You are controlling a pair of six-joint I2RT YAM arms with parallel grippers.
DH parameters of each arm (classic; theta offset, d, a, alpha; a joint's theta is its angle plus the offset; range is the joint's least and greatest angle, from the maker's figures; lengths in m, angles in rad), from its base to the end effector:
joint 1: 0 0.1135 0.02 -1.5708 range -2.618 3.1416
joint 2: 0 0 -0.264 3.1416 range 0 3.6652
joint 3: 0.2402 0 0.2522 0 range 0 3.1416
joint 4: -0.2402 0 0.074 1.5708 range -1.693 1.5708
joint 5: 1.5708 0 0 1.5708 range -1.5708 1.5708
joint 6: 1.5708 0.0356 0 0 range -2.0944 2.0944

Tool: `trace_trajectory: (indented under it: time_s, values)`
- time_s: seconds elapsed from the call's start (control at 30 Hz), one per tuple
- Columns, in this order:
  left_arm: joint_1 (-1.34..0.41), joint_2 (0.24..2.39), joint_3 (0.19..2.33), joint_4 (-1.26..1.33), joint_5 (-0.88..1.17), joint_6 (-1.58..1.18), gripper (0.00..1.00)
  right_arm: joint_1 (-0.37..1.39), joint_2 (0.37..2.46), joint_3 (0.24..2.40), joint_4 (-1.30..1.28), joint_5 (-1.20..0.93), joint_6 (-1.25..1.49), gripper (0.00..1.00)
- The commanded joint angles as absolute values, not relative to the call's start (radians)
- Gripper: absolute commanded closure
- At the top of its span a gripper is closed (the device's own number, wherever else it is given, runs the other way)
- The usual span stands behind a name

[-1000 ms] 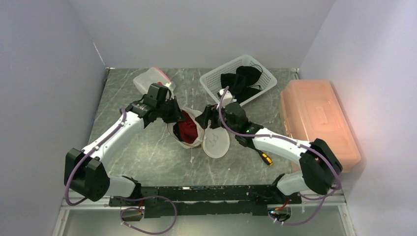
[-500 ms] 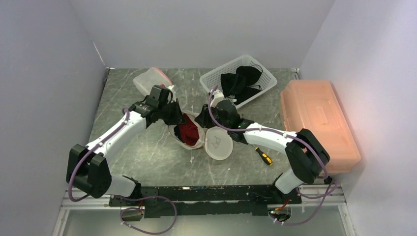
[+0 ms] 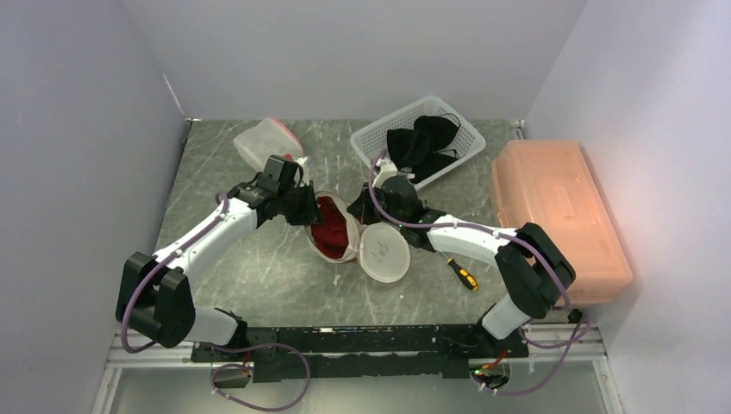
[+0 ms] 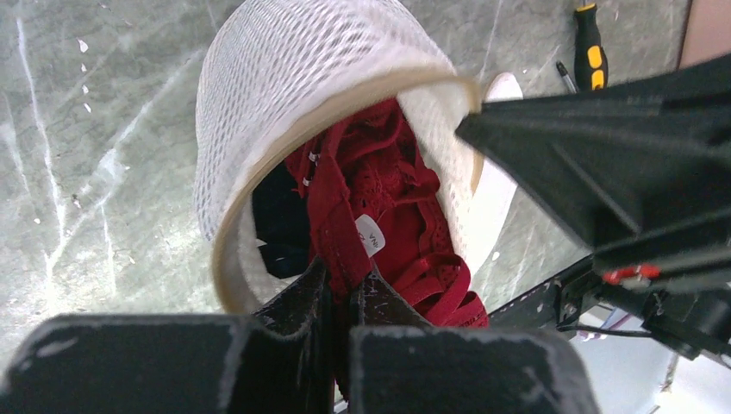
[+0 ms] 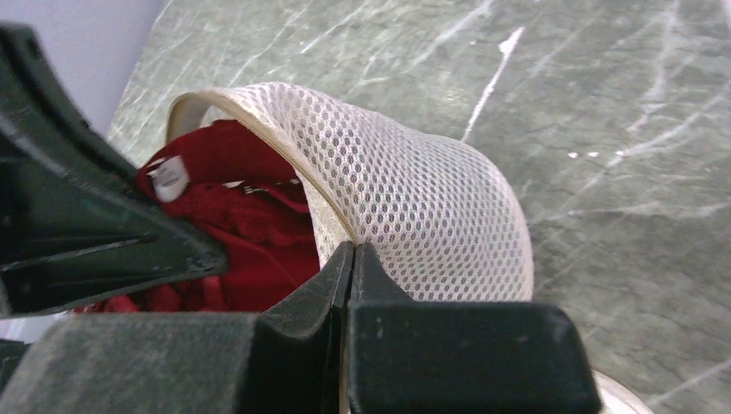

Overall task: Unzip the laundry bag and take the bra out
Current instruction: Pick up the bra from the laundry bag.

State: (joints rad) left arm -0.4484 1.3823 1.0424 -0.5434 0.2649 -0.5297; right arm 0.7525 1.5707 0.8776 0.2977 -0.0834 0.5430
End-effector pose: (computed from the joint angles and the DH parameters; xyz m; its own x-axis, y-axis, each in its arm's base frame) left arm 0.2575 -0.1342 0.2640 -0.8881 -0.1139 -0.4454 0.1384 0.8577 -0.4953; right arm 0.2518 0.2399 0.2250 -0.6216 0.1233 -0.7735 -0.4859 0.7139 0.5043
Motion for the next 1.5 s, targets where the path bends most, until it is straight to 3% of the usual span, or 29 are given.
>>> trace_trajectory:
  time_s: [0.0, 0.33, 0.4, 0.53, 0.63, 0.87, 1.03, 1.13, 1.47]
  values:
    - [-0.451, 1.322, 1.032, -0.560, 0.315, -0.465, 0.97, 0.706, 1.538, 0.854, 0.370, -0.063, 0.598, 1.00]
    - [-0.451, 1.197, 1.054, -0.519, 0.365, -0.416, 0.97, 0.676, 1.512, 0.843, 0.368, -0.087, 0.601, 1.00]
    - [-0.451, 1.181, 1.054, -0.492, 0.364, -0.427, 0.97, 0.677, 1.488, 0.866, 0.330, -0.077, 0.589, 0.86]
    - [-0.451, 1.143, 1.040, -0.427, 0.368, -0.447, 0.97, 0.677, 1.415, 0.892, 0.270, -0.047, 0.577, 0.40]
    - [-0.451, 1.122, 1.031, -0.396, 0.349, -0.456, 0.97, 0.675, 1.372, 0.901, 0.228, -0.034, 0.581, 0.26]
    - [-0.450, 1.107, 1.040, -0.340, 0.339, -0.479, 0.97, 0.642, 1.217, 0.885, 0.166, -0.048, 0.630, 0.16]
    - [-0.451, 1.066, 1.013, -0.236, 0.325, -0.522, 0.97, 0.564, 1.086, 0.780, 0.232, -0.225, 0.757, 0.13]
    - [-0.451, 1.034, 0.958, -0.053, 0.336, -0.585, 0.97, 0.502, 1.025, 0.678, 0.385, -0.392, 0.885, 0.00]
    - [-0.451, 1.129, 0.865, 0.391, 0.472, -0.853, 0.97, 0.417, 1.018, 0.585, 0.727, -0.615, 1.191, 0.00]
